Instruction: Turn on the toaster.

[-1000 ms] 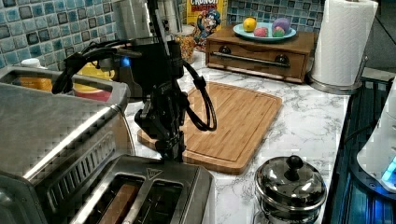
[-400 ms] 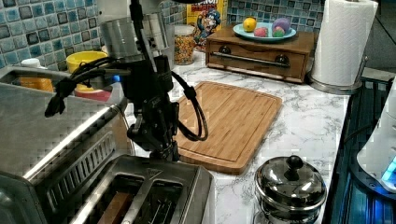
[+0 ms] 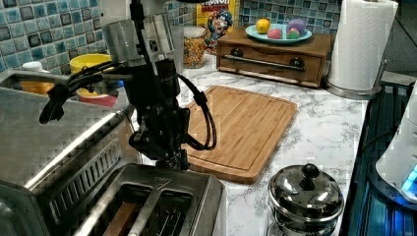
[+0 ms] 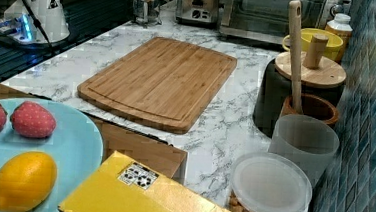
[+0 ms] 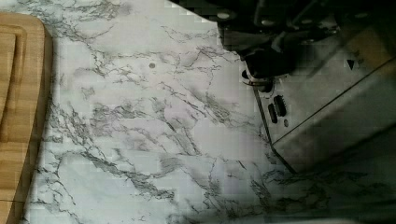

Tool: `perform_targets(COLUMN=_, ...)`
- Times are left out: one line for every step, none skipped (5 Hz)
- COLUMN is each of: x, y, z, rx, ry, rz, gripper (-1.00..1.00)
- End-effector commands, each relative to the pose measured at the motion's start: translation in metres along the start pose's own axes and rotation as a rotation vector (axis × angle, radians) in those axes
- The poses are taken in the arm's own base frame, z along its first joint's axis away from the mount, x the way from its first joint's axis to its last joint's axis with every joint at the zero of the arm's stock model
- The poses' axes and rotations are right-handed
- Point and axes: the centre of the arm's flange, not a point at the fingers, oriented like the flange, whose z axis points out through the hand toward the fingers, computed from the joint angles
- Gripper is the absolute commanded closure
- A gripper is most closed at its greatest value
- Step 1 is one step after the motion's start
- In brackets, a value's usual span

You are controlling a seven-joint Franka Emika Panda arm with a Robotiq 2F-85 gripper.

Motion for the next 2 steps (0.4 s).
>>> perform_targets(x=-0.0075, y=0.0214, z=0.1135, rx=-0.089, ry=-0.139, rz=0.037, gripper=1.00)
perform_targets(x=-0.0073, y=0.0215, z=0.1134, rx=-0.089, ry=-0.139, rz=0.038, gripper=1.00)
